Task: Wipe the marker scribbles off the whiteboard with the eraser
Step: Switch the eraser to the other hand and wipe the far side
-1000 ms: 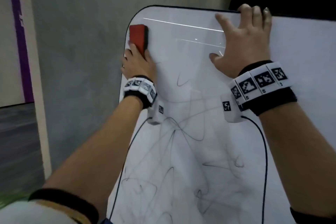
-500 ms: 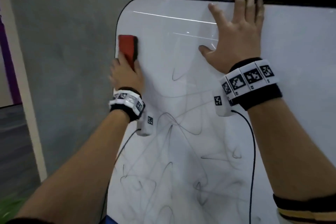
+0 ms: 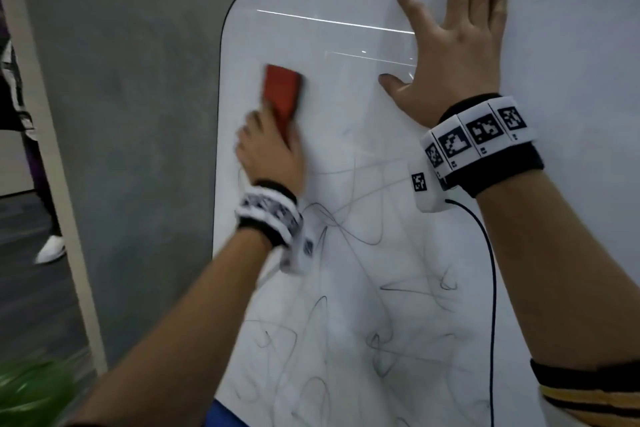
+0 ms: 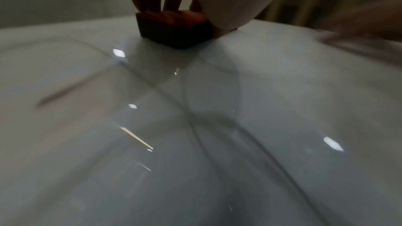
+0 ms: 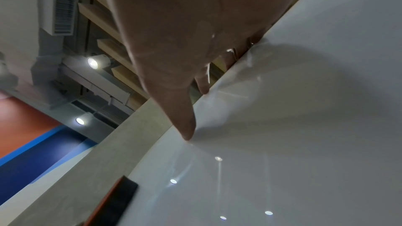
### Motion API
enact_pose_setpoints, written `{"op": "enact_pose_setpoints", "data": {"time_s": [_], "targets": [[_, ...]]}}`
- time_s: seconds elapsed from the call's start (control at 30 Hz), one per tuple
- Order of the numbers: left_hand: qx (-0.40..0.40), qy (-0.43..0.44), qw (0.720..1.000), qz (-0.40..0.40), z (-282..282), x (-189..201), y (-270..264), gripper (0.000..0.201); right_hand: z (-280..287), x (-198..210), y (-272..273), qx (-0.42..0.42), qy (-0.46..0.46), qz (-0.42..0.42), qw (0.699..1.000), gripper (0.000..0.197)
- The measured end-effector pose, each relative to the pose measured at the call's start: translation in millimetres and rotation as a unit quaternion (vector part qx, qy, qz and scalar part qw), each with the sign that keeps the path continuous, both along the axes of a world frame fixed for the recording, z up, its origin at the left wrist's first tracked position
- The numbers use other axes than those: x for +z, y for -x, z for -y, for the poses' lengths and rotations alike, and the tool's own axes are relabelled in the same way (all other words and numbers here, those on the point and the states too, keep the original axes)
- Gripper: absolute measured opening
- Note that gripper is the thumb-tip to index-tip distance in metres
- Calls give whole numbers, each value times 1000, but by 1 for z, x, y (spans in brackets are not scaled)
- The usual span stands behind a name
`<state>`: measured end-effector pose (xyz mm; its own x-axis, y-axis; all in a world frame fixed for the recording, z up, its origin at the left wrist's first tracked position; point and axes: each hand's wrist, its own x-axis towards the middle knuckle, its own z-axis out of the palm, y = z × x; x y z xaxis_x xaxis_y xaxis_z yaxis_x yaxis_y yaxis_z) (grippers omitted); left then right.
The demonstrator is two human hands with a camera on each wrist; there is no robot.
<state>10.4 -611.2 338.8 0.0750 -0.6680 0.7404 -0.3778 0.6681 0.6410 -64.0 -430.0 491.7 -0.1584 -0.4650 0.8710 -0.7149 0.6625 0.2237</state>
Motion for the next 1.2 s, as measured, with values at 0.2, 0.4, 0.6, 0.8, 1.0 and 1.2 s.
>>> {"op": "enact_pose_setpoints", "data": {"time_s": [0.2,0.4,0.6,0.8,1.0,1.2], "targets": [[-105,187,971,106,-46,-59,4,55,-6,3,4,13,-20,-3,1000,86],[23,-145,988,-40,44,11,-9,60,-17,9,9,-1,-63,-18,998,85],[-105,154,979,86,-114,-59,27,54,-15,6,9,12,-53,-18,998,86],[-56,59,996,48,-36,-13,-2,52,-37,10,14,9,-81,-32,996,83],[-14,-5,999,45,-54,-12,10,56,-78,-9,16,-26,-49,-38,998,79],[-173,201,955,132,-166,-117,26,48,-120,-77,32,-5,-84,-38,996,75]]}}
